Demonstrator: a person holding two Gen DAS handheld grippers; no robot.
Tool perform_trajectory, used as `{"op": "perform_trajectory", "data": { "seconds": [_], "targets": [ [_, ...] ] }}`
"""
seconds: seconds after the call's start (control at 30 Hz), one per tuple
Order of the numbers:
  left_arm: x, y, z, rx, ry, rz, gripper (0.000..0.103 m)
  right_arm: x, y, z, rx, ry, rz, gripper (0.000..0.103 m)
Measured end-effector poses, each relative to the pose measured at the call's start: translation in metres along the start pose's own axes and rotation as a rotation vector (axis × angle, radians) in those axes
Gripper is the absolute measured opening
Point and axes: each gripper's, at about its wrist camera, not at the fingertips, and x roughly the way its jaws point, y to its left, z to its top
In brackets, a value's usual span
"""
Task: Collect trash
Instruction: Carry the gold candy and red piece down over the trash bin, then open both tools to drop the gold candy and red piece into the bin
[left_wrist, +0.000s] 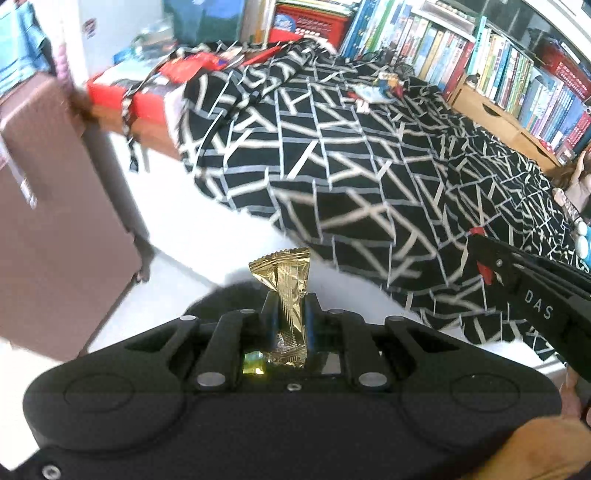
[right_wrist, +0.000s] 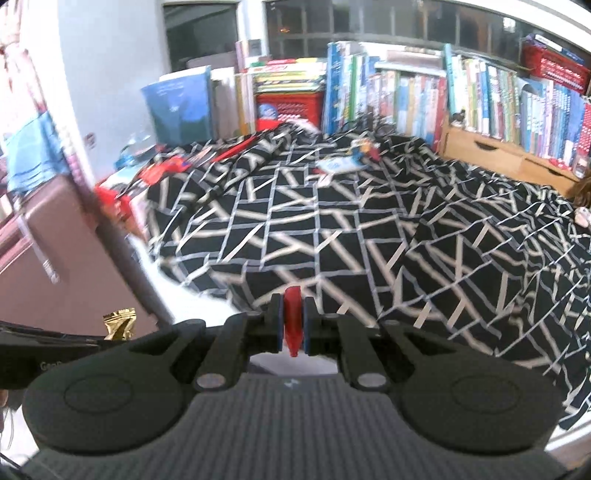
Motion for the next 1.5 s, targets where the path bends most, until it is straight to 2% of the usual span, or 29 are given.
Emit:
{"op": "perform_trajectory", "data": {
  "seconds": [0.23, 0.47, 0.8, 1.07, 1.13, 1.17, 1.2, 1.23, 1.27, 1.33, 1.5],
  "targets": [
    [-0.004, 0.013, -0.045, -0.044, 0.027, 0.028, 0.013, -0.006, 0.014, -0.030, -0.015, 0.039, 0.057, 0.014],
    [0.021, 0.033, -0.071, -0.081, 0.055, 0.058, 0.013, 0.017, 0.027, -0.055, -0.030, 0.081, 0.115, 0.014],
    [0.121, 0.066, -0.092, -0.103, 0.114, 0.065, 0.013, 0.098, 0.046, -0.102, -0.027, 0.159, 0.161, 0.014],
    [0.196, 0.085, -0.095, -0.063, 0.136, 0.059, 0.015, 0.157, 0.055, -0.132, -0.050, 0.193, 0.173, 0.016],
    [0.210, 0.089, -0.097, -0.064, 0.147, 0.058, 0.018, 0.168, 0.055, -0.138, -0.047, 0.202, 0.174, 0.020],
    [0.215, 0.090, -0.098, -0.064, 0.150, 0.055, 0.023, 0.172, 0.054, -0.140, -0.045, 0.205, 0.177, 0.025],
    [0.218, 0.091, -0.100, -0.067, 0.149, 0.053, 0.026, 0.176, 0.054, -0.142, -0.044, 0.209, 0.176, 0.040],
    [0.220, 0.093, -0.101, -0.070, 0.146, 0.052, 0.033, 0.179, 0.054, -0.144, -0.043, 0.211, 0.178, 0.044],
    [0.222, 0.095, -0.101, -0.072, 0.146, 0.047, 0.040, 0.181, 0.055, -0.145, -0.042, 0.214, 0.181, 0.045],
    [0.223, 0.097, -0.102, -0.077, 0.146, 0.045, 0.049, 0.184, 0.056, -0.146, -0.044, 0.217, 0.181, 0.046],
    [0.218, 0.098, -0.099, -0.077, 0.148, 0.052, 0.055, 0.182, 0.058, -0.144, -0.042, 0.215, 0.183, 0.048]
  ]
}}
